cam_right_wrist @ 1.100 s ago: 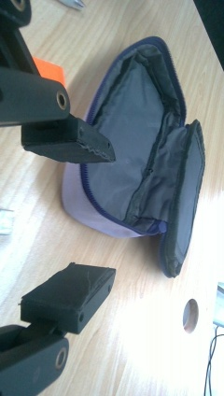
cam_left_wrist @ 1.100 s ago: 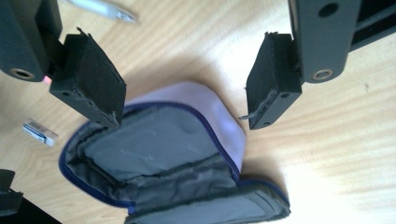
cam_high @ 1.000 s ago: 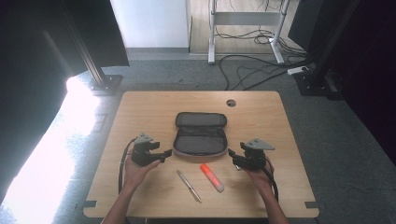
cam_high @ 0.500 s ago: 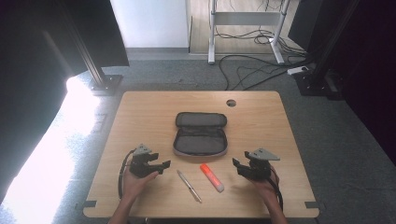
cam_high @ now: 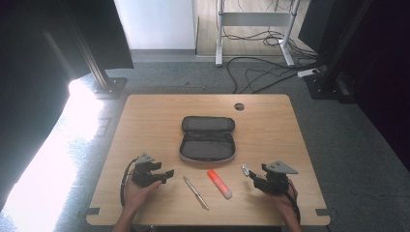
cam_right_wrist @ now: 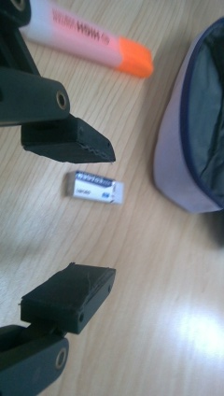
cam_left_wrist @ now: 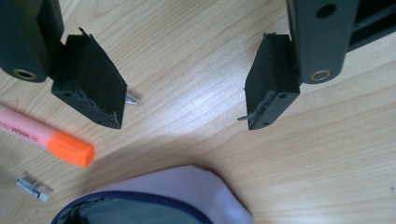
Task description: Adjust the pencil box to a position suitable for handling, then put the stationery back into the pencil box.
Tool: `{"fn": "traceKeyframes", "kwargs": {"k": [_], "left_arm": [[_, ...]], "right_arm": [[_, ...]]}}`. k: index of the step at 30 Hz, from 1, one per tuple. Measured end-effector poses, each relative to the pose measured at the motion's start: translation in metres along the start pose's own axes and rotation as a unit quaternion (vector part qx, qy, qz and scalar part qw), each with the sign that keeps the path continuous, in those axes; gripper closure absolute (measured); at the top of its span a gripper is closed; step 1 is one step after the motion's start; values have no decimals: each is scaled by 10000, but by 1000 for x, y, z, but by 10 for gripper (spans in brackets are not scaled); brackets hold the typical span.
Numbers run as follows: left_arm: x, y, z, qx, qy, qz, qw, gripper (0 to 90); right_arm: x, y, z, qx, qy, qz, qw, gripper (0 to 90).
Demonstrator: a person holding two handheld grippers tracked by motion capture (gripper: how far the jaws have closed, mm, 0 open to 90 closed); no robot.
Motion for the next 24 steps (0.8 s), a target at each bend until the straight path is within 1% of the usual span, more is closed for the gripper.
{"fn": "traceKeyframes", "kwargs": {"k": [5,7,10,12,15,18,20,24], "left_arm": [[-1,0,0,3,-16,-13,10000,294],[-2,0,0,35,-32,26,10000,294],[-4,-1,0,65,-76,76,9999,294],[-5,-1,0,61,-88,75,9999,294],[-5,-1,-1,40,-73,96,9999,294],[-4,-1,-1,43,-55,108,9999,294],[-3,1,-3,36,-24,119,9999,294],[-1,4,-5,-11,11,154,9999,296]], "right_arm": [[2,3,-4,-82,3,-26,10000,374],[2,2,-4,-68,31,-23,10000,378],[0,2,-3,-57,-3,-15,10000,383],[-1,3,-3,-67,0,13,10000,389],[-4,6,-2,-85,-17,44,10000,403],[-7,10,-1,-133,-85,90,9998,411],[-8,12,0,-153,-111,83,9998,417],[-10,17,4,-182,-92,113,9997,434]]}}
Point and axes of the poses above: each handheld gripper's, and its own axes: y roughly forward along the jaws, z roughly out of its top, x roughly to its right, the point moved 1 cm from there along y, roughly forward along the jaws, and after that the axes turned 10 degrees about -y, right-handed, at the moved point
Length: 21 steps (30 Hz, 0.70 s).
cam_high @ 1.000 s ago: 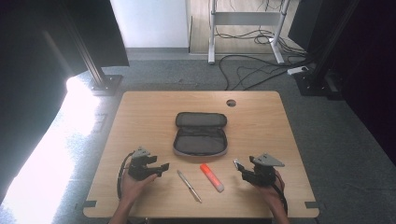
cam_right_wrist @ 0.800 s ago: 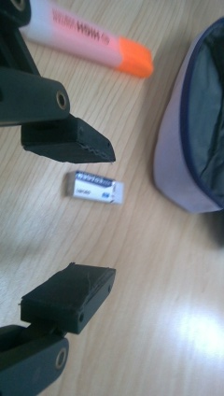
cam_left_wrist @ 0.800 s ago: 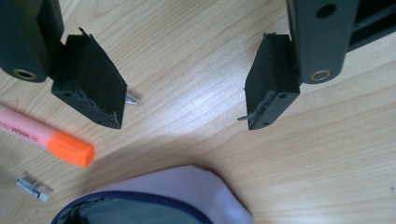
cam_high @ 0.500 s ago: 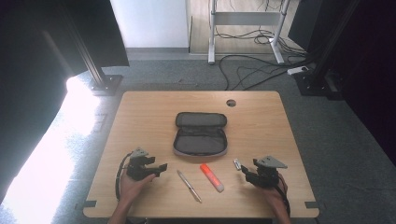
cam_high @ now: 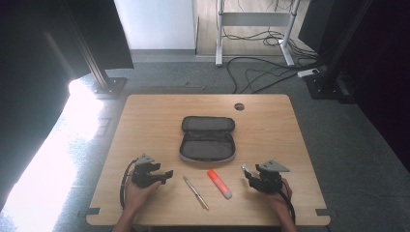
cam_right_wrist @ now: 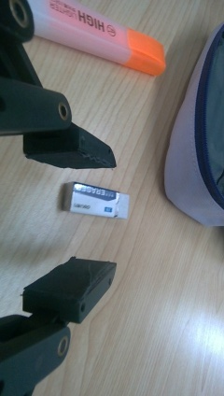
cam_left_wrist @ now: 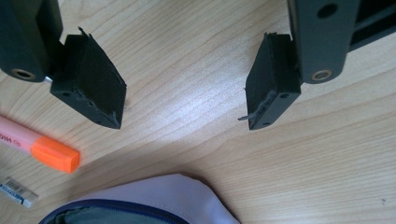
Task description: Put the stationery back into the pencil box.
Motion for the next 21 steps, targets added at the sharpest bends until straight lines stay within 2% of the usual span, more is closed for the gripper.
{"fn": "traceKeyframes", "kwargs": {"k": [5,10,17,21], "left_arm": [[3,3,-3,-47,53,27,10000,295],[0,1,-3,-9,-19,29,10000,296],[-1,1,-4,-8,-33,57,10000,296],[-2,2,-6,-35,-32,67,10000,296]], "right_arm": [[-2,11,5,-124,-52,-23,9999,450],[-5,18,8,-246,-126,-79,9996,482],[-5,25,7,-417,-162,-138,9989,574],[-4,24,6,-390,-109,-105,9991,652]]}}
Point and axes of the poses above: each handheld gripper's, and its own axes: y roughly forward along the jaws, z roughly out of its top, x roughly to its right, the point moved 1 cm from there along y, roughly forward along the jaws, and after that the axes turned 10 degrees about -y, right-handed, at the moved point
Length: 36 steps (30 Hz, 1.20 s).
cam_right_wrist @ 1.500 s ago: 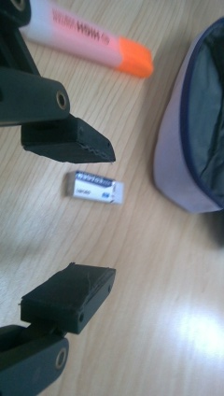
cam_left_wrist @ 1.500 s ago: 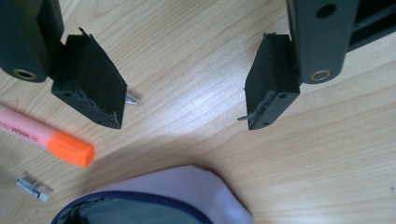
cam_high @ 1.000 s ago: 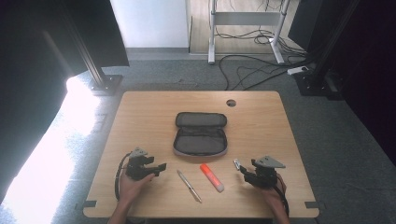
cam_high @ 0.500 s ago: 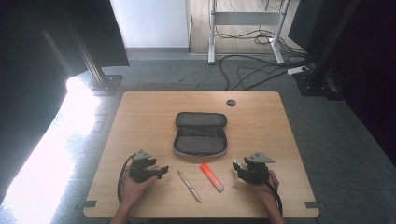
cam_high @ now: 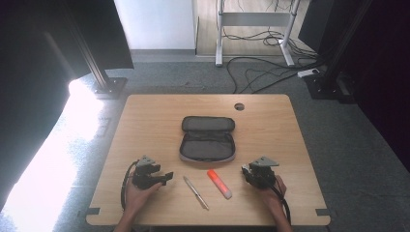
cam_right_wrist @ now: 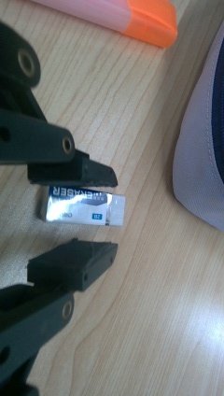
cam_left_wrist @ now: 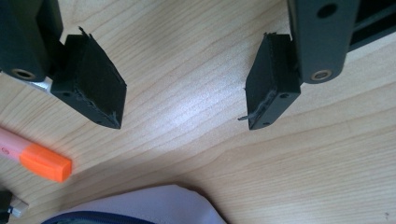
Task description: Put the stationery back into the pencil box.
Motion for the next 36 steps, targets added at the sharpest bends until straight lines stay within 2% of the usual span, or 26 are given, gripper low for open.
{"fn": "traceKeyframes", "kwargs": {"k": [2,5,8,15,28,36], "left_arm": [[-1,1,-1,-4,-28,3,10000,297],[-2,2,-2,-15,-45,15,10000,298],[-2,3,-2,-27,-27,17,10000,299],[-1,5,-4,-73,2,21,10000,302],[-3,5,-7,-65,-67,43,9999,302],[-4,5,-8,-58,-41,64,10000,304]], "right_arm": [[1,0,-1,21,7,0,10000,707],[2,0,-2,59,40,12,10000,720],[3,-1,-2,63,20,24,10000,724],[7,-2,-3,102,158,106,9998,727],[18,-18,-2,406,356,112,9985,728],[20,-25,3,554,384,118,9977,728]]}}
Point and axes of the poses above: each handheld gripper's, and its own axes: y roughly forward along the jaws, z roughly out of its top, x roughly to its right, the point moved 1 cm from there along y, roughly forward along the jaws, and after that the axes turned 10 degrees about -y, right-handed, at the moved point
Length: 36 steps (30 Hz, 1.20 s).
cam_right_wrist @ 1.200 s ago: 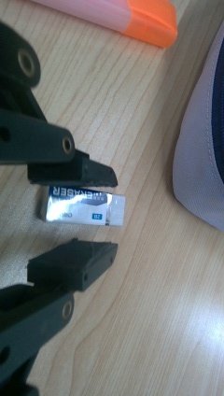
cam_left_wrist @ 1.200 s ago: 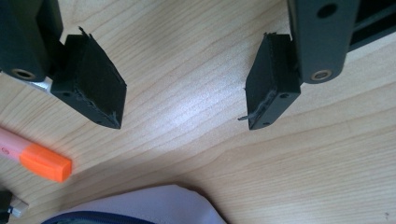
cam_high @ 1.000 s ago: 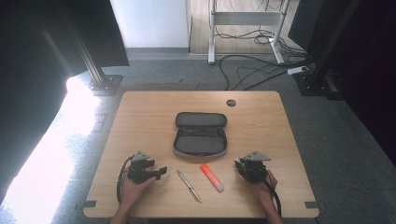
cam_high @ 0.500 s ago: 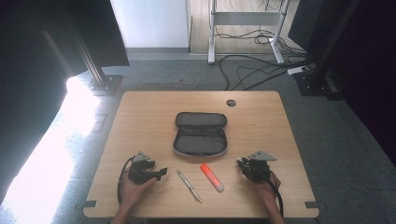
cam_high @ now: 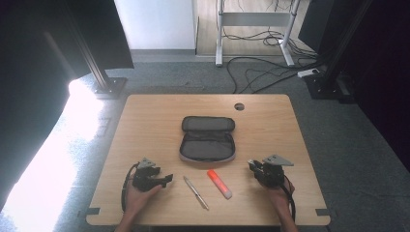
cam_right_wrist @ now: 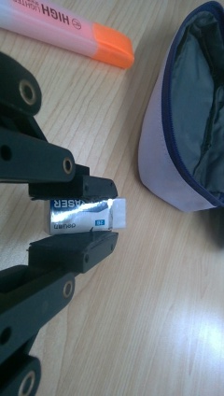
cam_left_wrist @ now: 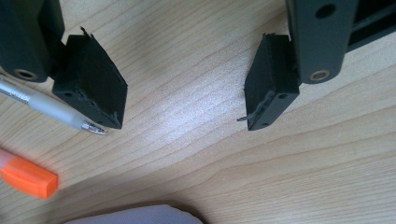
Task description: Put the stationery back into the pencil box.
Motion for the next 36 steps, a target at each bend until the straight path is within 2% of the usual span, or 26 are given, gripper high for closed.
{"fn": "traceKeyframes", "kwargs": {"k": [20,30,36], "left_arm": [[0,0,-5,191,47,49,9998,314],[-3,-1,-5,228,-56,-53,9997,320],[-3,-1,-6,256,-55,-67,9996,320]], "right_arm": [[4,-11,19,349,75,42,9994,728],[0,-8,32,444,52,77,9990,728],[-5,-1,44,469,-46,136,9988,729]]}}
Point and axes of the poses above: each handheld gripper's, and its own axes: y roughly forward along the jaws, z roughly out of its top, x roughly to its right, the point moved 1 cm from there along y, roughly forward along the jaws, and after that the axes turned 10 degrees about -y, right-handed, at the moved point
